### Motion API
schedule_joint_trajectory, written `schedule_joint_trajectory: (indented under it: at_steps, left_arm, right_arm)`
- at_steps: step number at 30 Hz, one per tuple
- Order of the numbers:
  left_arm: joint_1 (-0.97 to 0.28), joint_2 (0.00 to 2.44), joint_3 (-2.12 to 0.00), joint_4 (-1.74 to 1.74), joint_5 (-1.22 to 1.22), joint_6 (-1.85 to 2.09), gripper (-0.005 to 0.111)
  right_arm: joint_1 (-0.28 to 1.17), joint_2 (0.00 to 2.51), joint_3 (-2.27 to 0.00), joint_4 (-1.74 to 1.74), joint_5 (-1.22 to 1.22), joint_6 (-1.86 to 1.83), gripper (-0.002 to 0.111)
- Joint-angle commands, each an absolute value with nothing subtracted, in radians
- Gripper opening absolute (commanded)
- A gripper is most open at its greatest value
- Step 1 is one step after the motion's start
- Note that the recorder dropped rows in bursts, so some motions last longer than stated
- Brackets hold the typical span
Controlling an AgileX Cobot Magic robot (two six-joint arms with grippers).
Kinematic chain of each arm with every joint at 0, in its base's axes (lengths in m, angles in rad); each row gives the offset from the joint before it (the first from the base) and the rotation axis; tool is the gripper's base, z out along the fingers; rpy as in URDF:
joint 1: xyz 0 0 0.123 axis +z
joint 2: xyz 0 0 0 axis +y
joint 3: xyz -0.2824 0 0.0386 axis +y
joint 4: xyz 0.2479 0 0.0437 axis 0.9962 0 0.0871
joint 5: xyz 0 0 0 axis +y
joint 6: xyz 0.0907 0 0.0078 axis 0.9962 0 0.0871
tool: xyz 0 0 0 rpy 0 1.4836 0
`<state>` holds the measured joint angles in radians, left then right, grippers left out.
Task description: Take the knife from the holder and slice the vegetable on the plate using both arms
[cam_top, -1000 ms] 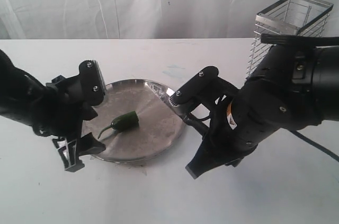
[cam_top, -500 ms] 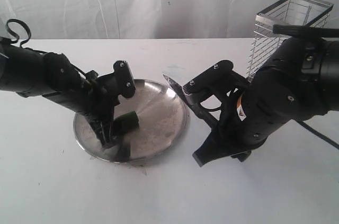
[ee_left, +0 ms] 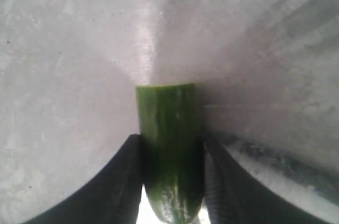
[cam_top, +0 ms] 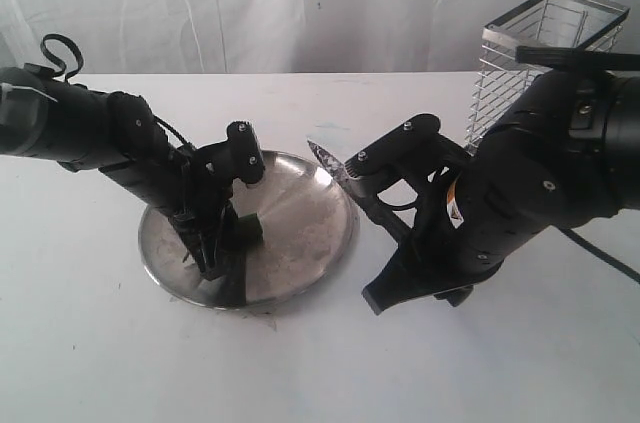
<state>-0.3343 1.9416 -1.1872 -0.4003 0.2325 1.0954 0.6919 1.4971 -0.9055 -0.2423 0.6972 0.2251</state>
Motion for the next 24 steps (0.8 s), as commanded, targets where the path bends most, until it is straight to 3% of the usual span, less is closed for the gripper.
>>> schedule_joint_trajectory:
  at_steps: [1,8,14,16,20,24]
  left_arm:
    - [-0.331,1.942,-1.188,-0.415,0.276,1.092,0.000]
    - [-0.320,1.944,-1.188,-0.418,0.146,0.870,0.000]
    - [-0.320,1.945,-1.188,-0.397,0.146,0.920,0.001]
    - [-0.320,1.945,-1.188,-0.395,0.152,0.930,0.013]
    - [-0.320,1.945,-1.188,-0.395,0.187,0.966,0.057]
    - [-0.320,1.896,-1.188,-0.395,0.188,0.967,0.063]
  right_arm:
    - [0.685,1.486,-0.906,-0.233,0.684,0.232,0.000]
    - [0.685,1.486,-0.906,-0.233,0.682,0.232,0.000]
    - [0.685,1.487,-0.906,-0.233,0.680,0.232,0.000]
    - [0.685,1.487,-0.906,-0.233,0.680,0.232,0.000]
    - [0.685,1.487,-0.906,-0.233,0.680,0.232,0.000]
    - [0.685,1.487,-0.906,-0.233,0.680,0.230,0.000]
